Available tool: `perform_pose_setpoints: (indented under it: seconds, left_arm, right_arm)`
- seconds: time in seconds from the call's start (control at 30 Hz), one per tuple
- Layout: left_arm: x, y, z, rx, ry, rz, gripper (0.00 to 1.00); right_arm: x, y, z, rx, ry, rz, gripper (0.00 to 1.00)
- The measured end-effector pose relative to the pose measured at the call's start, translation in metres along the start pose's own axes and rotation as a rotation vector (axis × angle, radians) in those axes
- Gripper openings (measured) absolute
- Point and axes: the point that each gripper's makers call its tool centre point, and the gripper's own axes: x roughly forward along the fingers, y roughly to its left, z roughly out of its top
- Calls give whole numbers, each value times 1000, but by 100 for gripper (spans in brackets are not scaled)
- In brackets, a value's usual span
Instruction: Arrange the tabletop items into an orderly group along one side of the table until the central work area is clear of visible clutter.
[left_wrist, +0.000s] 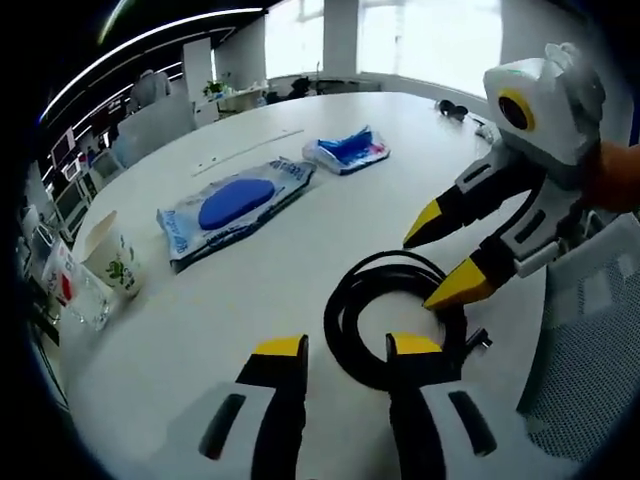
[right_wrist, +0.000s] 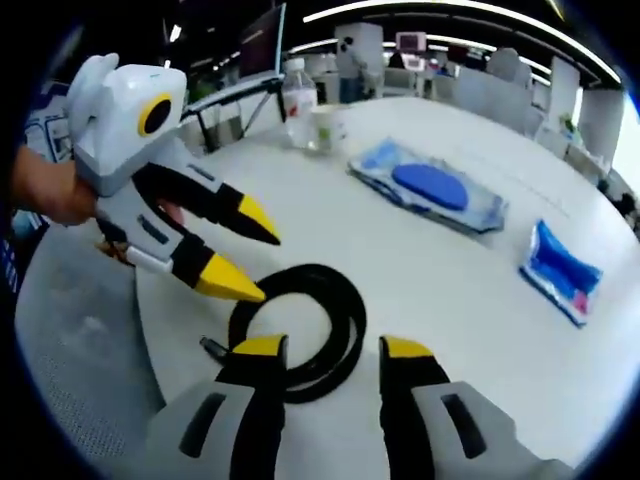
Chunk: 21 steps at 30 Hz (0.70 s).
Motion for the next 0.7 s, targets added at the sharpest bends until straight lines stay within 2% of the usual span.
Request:
perform_pose_setpoints:
  seconds: [0.03, 0.2, 0.3, 0.37, 0.43, 0.53, 0.57, 0.7]
  left_arm:
    - [2, 0, -2, 2, 10, -3, 30]
    - [6, 0, -3, 6, 30, -16, 27]
    - [9, -1, -4, 3, 37, -19, 26]
    - [11, -4, -6, 9, 48, -25, 26]
    - [13, -7, -9, 45, 60, -32, 24]
    - [16, -6, -6, 20, 35, -30, 25]
    - [15, -7, -9, 6, 50, -28, 23]
    - [18, -7, -6, 48, 50, -16, 20]
  right_arm:
    - [1, -2, -4, -6, 28, -10, 32]
    - [5, -4, -11, 27, 60, -23, 24]
    - [7, -3, -11, 54, 48, -25, 23]
    - [8, 1, -9, 33, 45, -3, 18]
    - [9, -1, -8, 25, 52, -20, 16]
    - [10, -3, -7, 64, 58, -34, 10]
    - [10, -3, -7, 67, 59, -32, 9]
    - [9, -4, -4, 50, 65, -48, 5]
